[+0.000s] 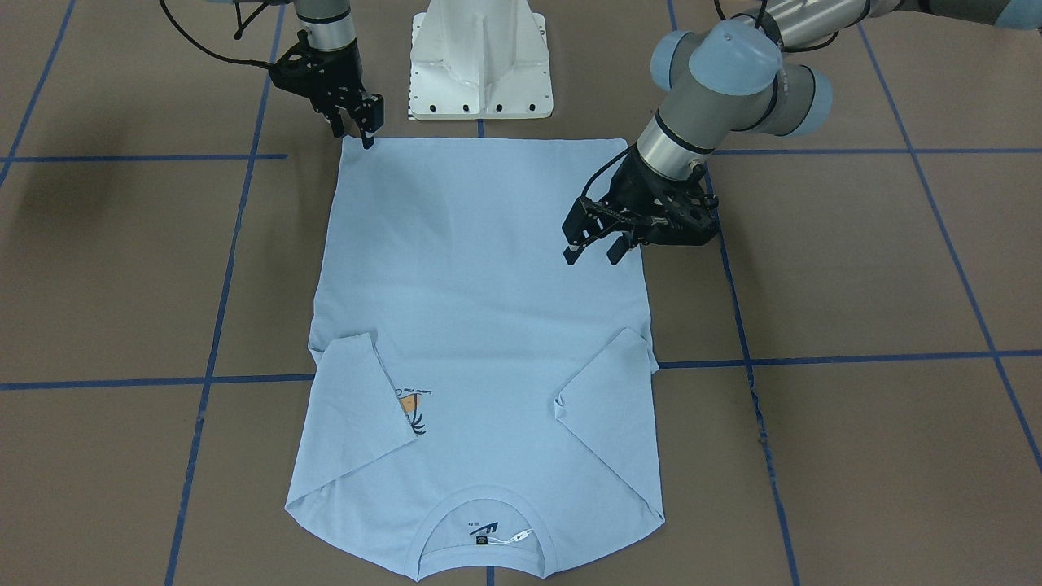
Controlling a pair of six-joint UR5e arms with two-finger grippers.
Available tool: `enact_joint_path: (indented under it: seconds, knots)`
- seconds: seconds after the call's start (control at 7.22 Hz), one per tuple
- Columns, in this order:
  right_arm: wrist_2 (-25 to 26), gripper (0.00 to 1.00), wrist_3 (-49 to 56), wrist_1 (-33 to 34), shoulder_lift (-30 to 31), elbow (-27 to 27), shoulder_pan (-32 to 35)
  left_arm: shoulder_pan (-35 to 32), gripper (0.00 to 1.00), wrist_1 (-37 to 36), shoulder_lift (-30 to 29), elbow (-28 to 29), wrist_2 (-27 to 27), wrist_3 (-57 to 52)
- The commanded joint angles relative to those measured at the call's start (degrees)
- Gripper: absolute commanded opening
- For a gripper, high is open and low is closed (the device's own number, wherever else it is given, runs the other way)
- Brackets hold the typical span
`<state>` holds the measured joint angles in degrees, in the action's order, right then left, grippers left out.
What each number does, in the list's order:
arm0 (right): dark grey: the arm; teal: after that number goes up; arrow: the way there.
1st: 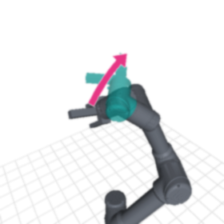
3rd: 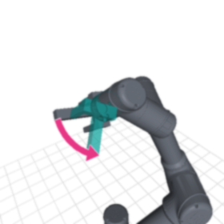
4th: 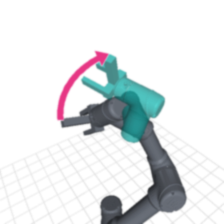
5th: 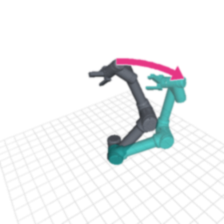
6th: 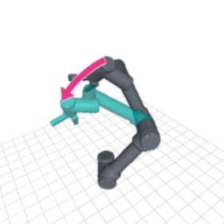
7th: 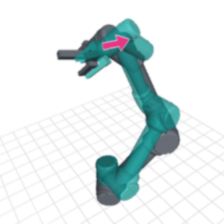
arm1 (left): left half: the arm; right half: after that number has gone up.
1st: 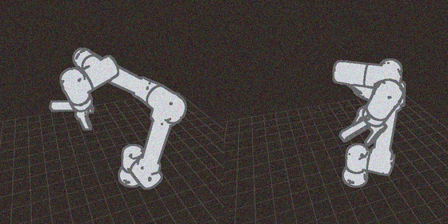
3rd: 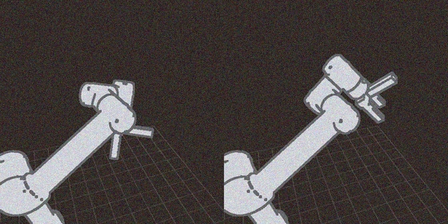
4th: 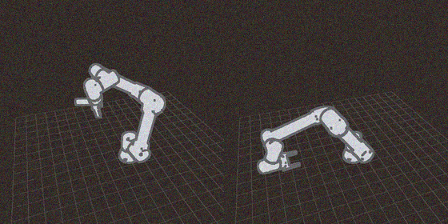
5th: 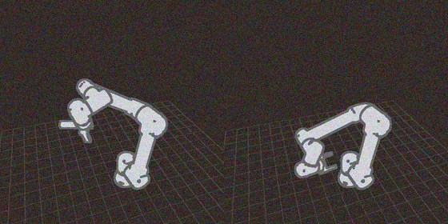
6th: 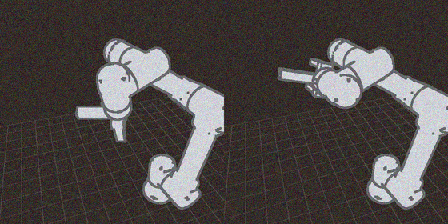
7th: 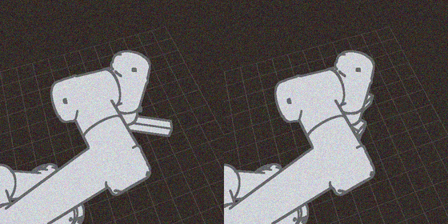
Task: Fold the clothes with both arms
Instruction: 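Move both grippers to the hem corners nearest the robot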
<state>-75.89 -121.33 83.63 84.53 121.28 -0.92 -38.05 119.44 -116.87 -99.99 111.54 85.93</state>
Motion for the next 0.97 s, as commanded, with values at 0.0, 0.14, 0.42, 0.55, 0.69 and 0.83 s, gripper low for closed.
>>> enact_joint_path:
  seconds: [0.0,0.14,0.42,0.55,0.69,0.83]
  knots:
    - [0.0,0.26,0.0,0.2,0.5,-0.1,-0.4,0.3,0.77,0.0,0.1,0.1,0.1,0.0]
    - [0.0,0.05,0.0,0.2,0.5,-0.3,-0.7,0.4,0.77,0.0,0.1,0.1,0.1,0.0]
    - [-0.2,0.0,0.0,0.2,2.0,-0.3,-1.6,0.5,0.77,0.0,0.0,-0.2,0.2,0.9]
    - [-0.3,0.0,0.0,0.2,2.0,0.1,-1.7,1.5,0.77,0.0,0.0,-0.8,0.2,3.0]
    - [-0.8,0.0,0.2,0.2,2.0,1.1,-1.5,3.2,0.77,-0.7,1.0,-2.3,-0.3,7.8]
    - [-2.5,0.0,0.3,0.1,1.8,2.3,-1.0,9.4,0.76,-2.8,5.1,-8.1,-6.7,10.1]
